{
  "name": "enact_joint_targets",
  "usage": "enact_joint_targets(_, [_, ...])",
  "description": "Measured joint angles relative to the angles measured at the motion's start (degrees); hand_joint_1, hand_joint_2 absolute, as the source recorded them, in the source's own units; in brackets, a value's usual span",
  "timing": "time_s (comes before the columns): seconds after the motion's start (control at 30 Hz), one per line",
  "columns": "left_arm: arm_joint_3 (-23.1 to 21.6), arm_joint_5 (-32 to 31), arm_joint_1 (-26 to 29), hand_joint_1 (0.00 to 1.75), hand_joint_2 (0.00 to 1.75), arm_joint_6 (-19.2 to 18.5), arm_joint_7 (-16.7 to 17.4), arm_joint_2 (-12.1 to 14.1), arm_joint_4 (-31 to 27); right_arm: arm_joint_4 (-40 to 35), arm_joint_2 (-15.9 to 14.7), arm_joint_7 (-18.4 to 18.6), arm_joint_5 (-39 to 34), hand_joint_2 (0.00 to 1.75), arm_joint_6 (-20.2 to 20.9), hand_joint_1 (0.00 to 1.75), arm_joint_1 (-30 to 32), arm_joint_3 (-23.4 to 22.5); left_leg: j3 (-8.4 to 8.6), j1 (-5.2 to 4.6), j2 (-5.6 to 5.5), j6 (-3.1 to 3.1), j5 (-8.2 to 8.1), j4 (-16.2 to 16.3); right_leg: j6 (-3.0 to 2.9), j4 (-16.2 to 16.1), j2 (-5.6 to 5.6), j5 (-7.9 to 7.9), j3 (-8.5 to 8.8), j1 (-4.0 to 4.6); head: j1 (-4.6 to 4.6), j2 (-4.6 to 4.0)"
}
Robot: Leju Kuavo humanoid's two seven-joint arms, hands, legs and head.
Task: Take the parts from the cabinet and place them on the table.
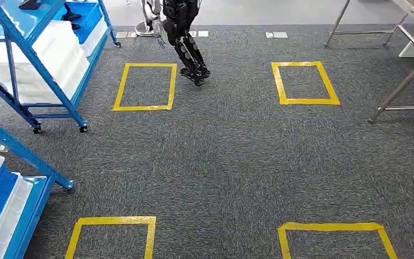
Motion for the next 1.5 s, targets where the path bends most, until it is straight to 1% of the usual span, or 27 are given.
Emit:
enact_joint_targets(0.13, [0.0, -0.1, 0.0, 0.00, 0.00, 0.0, 0.0, 0.1, 0.0, 0.0, 0.1, 0.0, 0.0, 0.00, 0.0, 0.00, -0.6, 0.0, -0.32, -0.45, -2.30, 1.21, 0.50, -0.8, 0.83, -0.3, -1.83, -0.16, 0.63, 0.08, -0.08, 0.00])
enact_joint_targets(0.17, [0.0, -0.1, 0.1, 0.00, 0.00, -0.1, 0.0, 0.1, 0.0, -0.1, 0.1, 0.0, 0.1, 0.00, 0.0, 0.00, -0.5, 0.0, 0.46, 0.43, -2.87, 1.87, 1.16, -1.8, 1.27, 0.4, -0.68, -0.88, 0.25, 0.14, 0.00, 0.00])
enact_joint_targets(0.23, [0.0, -0.1, -0.1, 0.00, 0.00, -0.1, 0.0, 0.2, 0.0, -0.1, 0.2, 0.1, 0.4, 0.00, 0.0, 0.00, -0.3, 0.0, 0.34, 0.39, -4.11, 2.37, 1.41, -2.0, 0.66, 6.9, 3.87, -4.36, -2.46, -0.38, 0.20, 0.00])
enact_joint_targets(0.3, [0.0, -0.2, -0.1, 0.00, 0.00, -0.1, 0.0, 0.2, 0.0, -0.1, 0.2, 0.1, 0.5, 0.00, 0.0, 0.00, -0.1, 0.0, 0.15, 0.34, -5.54, 2.36, 1.42, -2.0, 0.46, 15.7, 4.92, -7.69, -6.76, -0.70, 0.35, 0.00])
enact_joint_targets(0.33, [0.0, -0.2, -0.1, 0.00, 0.00, -0.1, 0.0, 0.2, 0.0, -0.1, 0.2, 0.1, 0.5, 0.00, 0.0, 0.00, -0.1, 0.1, 0.18, 0.34, -6.31, 2.34, 1.43, -2.0, 0.81, 18.1, 4.98, -8.00, -8.00, -0.82, 0.42, 0.00])
enact_joint_targets(0.37, [0.0, -0.2, 0.0, 0.00, 0.00, -0.1, 0.1, 0.2, 0.0, -0.1, 0.2, 0.1, 0.6, 0.00, 0.0, 0.00, 0.0, 0.1, 0.23, 0.38, -7.06, 2.33, 1.43, -2.0, 1.28, 17.7, 4.99, -7.44, -7.99, -1.01, 0.42, 0.00])
enact_joint_targets(0.43, [0.0, -0.2, 0.0, 0.00, 0.00, -0.1, 0.1, 0.2, 0.0, -0.1, 0.2, 0.2, 0.4, 0.00, 0.2, 0.00, 0.0, 0.1, 0.45, 0.50, -8.75, 2.07, 1.44, -1.8, 2.85, 9.8, 5.24, -3.35, -4.54, -1.64, 0.38, 0.00])
enact_joint_targets(0.47, [0.0, -0.2, 0.0, 0.00, 0.00, -0.1, 0.1, 0.2, 0.0, -0.1, 0.1, 0.2, 0.2, 0.00, 0.2, 0.00, 0.0, 0.1, 0.50, 0.69, -9.47, 1.70, 1.33, -1.6, 3.62, 4.4, 6.26, -0.98, -2.11, -2.15, 0.42, 0.00])
enact_joint_targets(0.5, [0.0, -0.2, 0.0, 0.00, 0.00, -0.1, 0.1, 0.2, 0.0, -0.1, 0.2, 0.2, 0.3, 0.00, 0.3, 0.00, 0.0, 0.1, 0.22, 0.73, -9.88, 1.24, 1.16, -1.4, 4.05, 0.9, 8.84, -0.13, -0.92, -2.81, 0.53, 0.00])
enact_joint_targets(0.57, [0.0, -0.2, 0.0, 0.00, 0.00, 0.2, 0.2, 0.2, 0.0, 0.0, 0.4, 0.8, 0.6, 0.00, 0.4, 0.00, 0.0, 0.1, -0.15, 0.40, -10.76, 0.47, 1.15, -1.0, 2.92, 0.9, 8.11, 0.16, -1.04, -2.08, 0.51, 0.00])
enact_joint_targets(0.63, [0.0, -0.2, 0.3, 0.00, 0.00, 0.2, 0.3, 0.2, 0.0, 0.0, 0.4, 0.9, 0.6, 0.00, 0.4, 0.00, -0.3, 0.1, -0.37, 0.83, -11.45, -0.14, 1.60, -1.4, 2.42, 1.0, 7.27, 0.41, -0.76, -1.61, 0.44, 0.00])
enact_joint_targets(0.67, [0.0, -0.2, 0.4, 0.00, 0.00, 0.4, 0.3, 0.3, 0.0, 0.0, 0.4, 1.0, 0.7, 0.00, 0.4, 0.00, -0.3, 0.1, -0.57, 1.15, -11.54, -0.36, 1.33, -1.1, 1.90, 0.7, 6.47, 0.71, -0.76, -2.30, 0.46, 0.00])
enact_joint_targets(0.73, [0.0, -0.2, 0.3, 0.00, 0.00, 0.4, 0.3, 0.2, 0.0, 0.0, 0.4, 1.0, 0.8, 0.00, 0.4, 0.00, -0.1, 0.1, -2.53, 0.84, -6.59, -0.58, -1.75, 3.2, 1.04, 0.7, 5.29, 0.71, -0.79, -1.84, -0.07, 0.00])
enact_joint_targets(0.77, [0.0, -0.2, 0.1, 0.00, 0.00, 0.4, 0.4, 0.2, 0.0, 0.0, 0.4, 1.0, 0.9, 0.00, 0.4, 0.00, 0.0, 0.1, -4.78, 0.86, -5.42, -0.69, -4.19, 8.0, 0.72, 0.7, 4.51, 0.59, -0.86, -1.51, -0.06, 0.00])
enact_joint_targets(0.83, [0.0, -0.2, 0.1, 0.00, 0.00, 0.6, 0.6, 0.2, 0.0, 0.0, 0.4, 1.5, 1.2, 0.00, 0.5, 0.00, 0.1, 0.1, -8.72, 0.87, -4.66, -0.71, -7.31, 16.2, 0.47, 0.7, 2.88, 0.43, -0.94, -0.97, -0.09, 0.00])
enact_joint_targets(0.87, [0.0, -0.2, 0.2, 0.00, 0.00, 0.6, 0.9, 0.2, 0.0, 0.0, 0.4, 1.8, 1.5, 0.00, 0.6, 0.00, 0.1, 0.2, -9.24, 0.87, -4.59, -0.59, -7.03, 17.3, 0.34, 0.7, 2.15, 0.35, -0.93, -0.74, -0.09, 0.00])
enact_joint_targets(0.9, [0.0, -0.2, 0.2, 0.00, 0.00, 0.7, 1.2, 0.2, 0.0, 0.0, 0.4, 2.1, 1.8, 0.00, 0.7, 0.00, 0.1, 0.4, -8.25, 0.84, -4.53, -0.26, -5.46, 15.4, 0.23, 0.7, 1.45, 0.27, -0.85, -0.52, -0.11, 0.00])
enact_joint_targets(0.97, [0.0, 0.0, 0.3, 0.00, 0.00, 1.0, 1.5, 0.2, 0.0, 0.0, 0.4, 2.6, 2.6, 0.00, 1.1, 0.00, -0.1, 0.7, -2.93, 0.33, -3.15, 0.78, -0.67, 5.8, -0.05, 0.7, 0.19, 0.04, -0.43, -0.20, -0.11, 0.00])
enact_joint_targets(1.0, [0.0, 0.0, 0.2, 0.00, 0.00, 1.1, 1.6, 0.2, 0.0, 0.0, 0.4, 2.7, 2.9, 0.00, 1.1, 0.00, -0.2, 1.0, -0.40, -0.32, -0.34, 1.65, 0.61, 1.3, -0.12, 0.7, -0.22, -0.03, -0.23, -0.19, -0.08, 0.00])
enact_joint_targets(1.03, [0.0, 0.0, -0.1, 0.00, 0.00, 1.1, 1.6, 0.3, 0.0, 0.0, 0.5, 2.8, 3.2, 0.00, 1.2, 0.00, -0.2, 1.2, 0.10, -1.18, 2.33, 2.12, -0.36, 0.1, 0.16, 0.8, -0.86, -0.25, -0.25, 0.41, 0.05, 0.00])
enact_joint_targets(1.17, [0.0, 0.4, -0.1, 0.00, 0.00, 1.7, 2.4, 0.2, 0.0, 0.0, 0.5, 2.9, 4.3, 0.00, 1.6, 0.00, -0.7, 2.1, -0.09, -1.27, -1.13, 2.67, 0.63, -1.3, 0.67, 0.3, -3.50, -0.44, 0.32, 0.58, -0.17, 0.00])
enact_joint_targets(1.23, [0.0, 0.7, -0.1, 0.00, 0.00, 2.0, 2.8, 0.1, 0.0, 0.0, 0.2, 3.0, 4.7, 0.00, 2.0, 0.00, -0.6, 2.4, 0.47, -0.48, -2.40, 2.91, 1.48, -2.2, 0.86, 3.2, 1.63, -2.36, -0.92, 0.17, -0.11, 0.00])
enact_joint_targets(1.27, [0.1, 0.8, -0.1, 0.00, 0.00, 2.1, 3.0, 0.1, 0.0, 0.0, 0.2, 3.0, 4.7, 0.00, 2.2, 0.00, -0.4, 2.6, 0.26, -0.46, -3.25, 3.19, 1.71, -2.2, 0.56, 7.7, 3.71, -4.44, -2.94, -0.22, 0.00, 0.00])
enact_joint_targets(1.33, [0.1, 0.8, -0.2, 0.00, 0.00, 2.1, 3.0, 0.0, 0.0, 0.0, -0.1, 3.0, 4.9, 0.00, 2.3, 0.00, -0.2, 2.9, 0.05, -0.44, -5.02, 3.13, 1.78, -2.2, 0.63, 16.3, 4.77, -7.50, -7.04, -0.67, 0.04, 0.00])
enact_joint_targets(1.37, [0.1, 0.8, -0.1, 0.00, 0.00, 2.1, 3.0, 0.0, 0.0, 0.0, -0.2, 3.0, 4.9, 0.00, 2.3, 0.00, -0.1, 3.0, 0.08, -0.37, -5.93, 3.03, 1.84, -2.2, 1.15, 18.0, 4.82, -7.61, -7.98, -0.92, 0.09, 0.00])
enact_joint_targets(1.43, [0.2, 0.8, 0.0, 0.00, 0.00, 2.1, 3.1, 0.0, 0.0, 0.0, -0.3, 3.0, 4.9, 0.00, 2.3, 0.00, 0.0, 3.1, 0.20, -0.07, -7.63, 2.77, 1.90, -2.0, 2.64, 13.4, 5.02, -4.87, -6.10, -1.40, 0.07, 0.00])
enact_joint_targets(1.5, [0.2, 0.8, 0.0, 0.00, 0.00, 2.1, 3.1, -0.1, 0.0, 0.0, -0.5, 3.0, 4.9, 0.00, 2.3, 0.00, -0.1, 3.2, 0.14, 0.37, -9.31, 2.03, 1.69, -1.5, 4.33, 2.3, 7.20, -0.02, -1.20, -2.27, 0.11, 0.00])
